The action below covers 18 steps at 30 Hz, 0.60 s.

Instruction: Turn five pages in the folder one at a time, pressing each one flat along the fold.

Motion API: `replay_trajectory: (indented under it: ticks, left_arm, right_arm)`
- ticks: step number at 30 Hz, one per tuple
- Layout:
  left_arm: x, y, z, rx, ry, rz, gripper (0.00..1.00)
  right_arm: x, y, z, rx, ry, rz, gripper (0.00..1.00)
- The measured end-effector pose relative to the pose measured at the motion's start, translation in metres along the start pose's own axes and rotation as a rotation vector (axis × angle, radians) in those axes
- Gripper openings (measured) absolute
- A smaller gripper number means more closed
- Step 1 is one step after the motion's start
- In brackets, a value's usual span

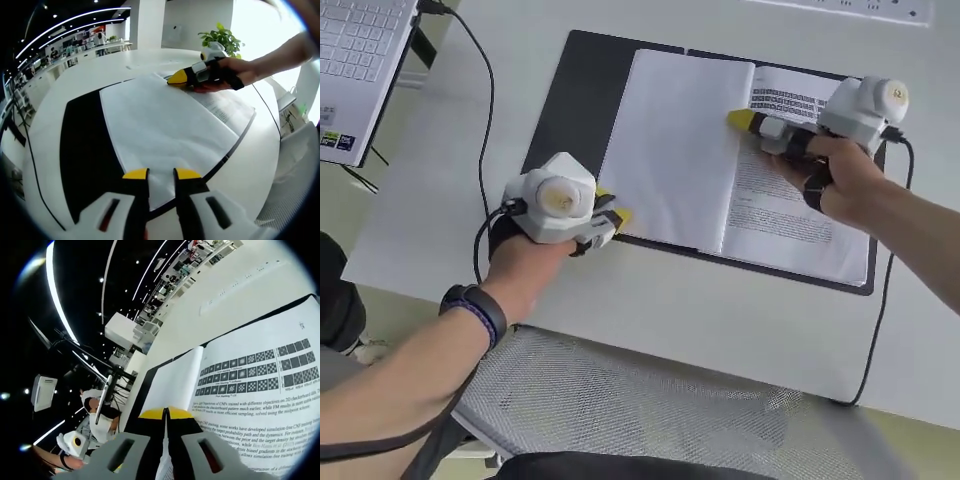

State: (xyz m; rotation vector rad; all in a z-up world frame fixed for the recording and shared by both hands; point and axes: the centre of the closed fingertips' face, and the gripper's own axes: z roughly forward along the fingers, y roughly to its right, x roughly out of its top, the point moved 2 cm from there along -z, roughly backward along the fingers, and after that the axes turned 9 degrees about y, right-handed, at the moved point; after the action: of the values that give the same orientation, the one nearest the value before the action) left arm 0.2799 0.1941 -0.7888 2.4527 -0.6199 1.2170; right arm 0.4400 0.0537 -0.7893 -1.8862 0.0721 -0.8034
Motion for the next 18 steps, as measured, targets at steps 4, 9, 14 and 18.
replay_trajectory:
  ticks: [4, 9, 14, 18]
  left_arm:
    - [0.0, 0.0, 0.0, -0.005, -0.004, 0.008, 0.18]
    - [-0.001, -0.001, 0.0, -0.012, -0.009, 0.01, 0.18]
    - [-0.001, -0.001, 0.001, -0.013, -0.012, 0.009, 0.18]
    - [-0.001, -0.001, 0.0, -0.029, -0.02, 0.021, 0.18]
  right_arm:
    - [0.004, 0.0, 0.004, 0.008, 0.016, 0.0, 0.0]
    - [0.019, 0.003, 0.014, -0.014, 0.081, 0.002, 0.0]
    - [0.038, 0.017, 0.026, -0.04, 0.148, 0.042, 0.0]
    - [0.051, 0.024, 0.037, -0.063, 0.176, 0.041, 0.0]
